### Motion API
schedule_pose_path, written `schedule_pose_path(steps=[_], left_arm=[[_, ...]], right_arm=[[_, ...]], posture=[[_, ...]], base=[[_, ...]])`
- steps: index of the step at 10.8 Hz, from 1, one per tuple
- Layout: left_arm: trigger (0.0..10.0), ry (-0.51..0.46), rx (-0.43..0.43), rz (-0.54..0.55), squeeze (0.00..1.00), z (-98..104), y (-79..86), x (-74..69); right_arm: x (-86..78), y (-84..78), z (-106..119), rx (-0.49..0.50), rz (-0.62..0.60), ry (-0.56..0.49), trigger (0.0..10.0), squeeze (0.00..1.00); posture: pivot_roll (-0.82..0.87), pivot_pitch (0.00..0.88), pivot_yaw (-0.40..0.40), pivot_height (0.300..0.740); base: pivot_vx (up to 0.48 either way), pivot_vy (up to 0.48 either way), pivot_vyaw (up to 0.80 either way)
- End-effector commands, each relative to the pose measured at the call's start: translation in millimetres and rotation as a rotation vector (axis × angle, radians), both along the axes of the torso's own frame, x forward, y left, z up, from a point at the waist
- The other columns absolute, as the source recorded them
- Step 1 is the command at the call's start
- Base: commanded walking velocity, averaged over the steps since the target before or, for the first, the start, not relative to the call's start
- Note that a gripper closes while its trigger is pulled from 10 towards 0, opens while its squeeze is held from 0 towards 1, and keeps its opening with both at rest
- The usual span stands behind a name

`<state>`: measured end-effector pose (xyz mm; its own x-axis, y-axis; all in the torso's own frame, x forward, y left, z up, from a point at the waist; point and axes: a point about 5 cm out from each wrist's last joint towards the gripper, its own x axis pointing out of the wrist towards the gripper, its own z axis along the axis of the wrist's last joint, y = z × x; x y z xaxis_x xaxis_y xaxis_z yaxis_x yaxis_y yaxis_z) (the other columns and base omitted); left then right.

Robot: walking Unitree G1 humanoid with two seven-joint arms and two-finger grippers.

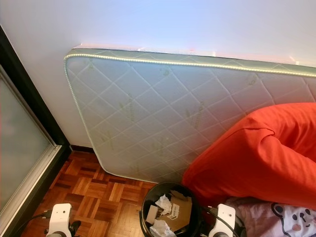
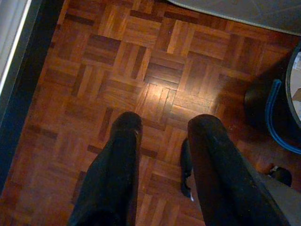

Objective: Clean up the room

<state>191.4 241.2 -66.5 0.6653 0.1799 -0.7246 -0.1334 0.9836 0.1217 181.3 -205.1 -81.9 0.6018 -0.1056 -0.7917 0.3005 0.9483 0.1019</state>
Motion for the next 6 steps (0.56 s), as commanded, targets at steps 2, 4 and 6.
schedule_pose_path(steps=[2,4,6], left_arm=[[10.0,0.028,-0.004,0.000,0.00,-4.0,-0.6,-6.7],[10.0,0.031,-0.001,-0.004,0.00,-4.0,0.0,-6.8],[10.0,0.031,-0.006,-0.003,0.00,-4.2,-0.4,-7.1]], right_arm=[[-2.6,-1.9,-1.1,-0.001,0.000,0.014,10.0,0.00],[-0.8,-1.9,-0.2,-0.001,0.007,0.007,10.0,0.00],[-0.9,-1.9,-0.3,-0.004,0.006,0.010,10.0,0.00]], posture=[[0.21,0.006,-0.020,0.740],[0.20,0.007,-0.018,0.740],[0.20,0.009,-0.017,0.740]], base=[[0.000,0.000,0.00],[0.000,0.000,0.00],[0.000,0.000,0.00]])
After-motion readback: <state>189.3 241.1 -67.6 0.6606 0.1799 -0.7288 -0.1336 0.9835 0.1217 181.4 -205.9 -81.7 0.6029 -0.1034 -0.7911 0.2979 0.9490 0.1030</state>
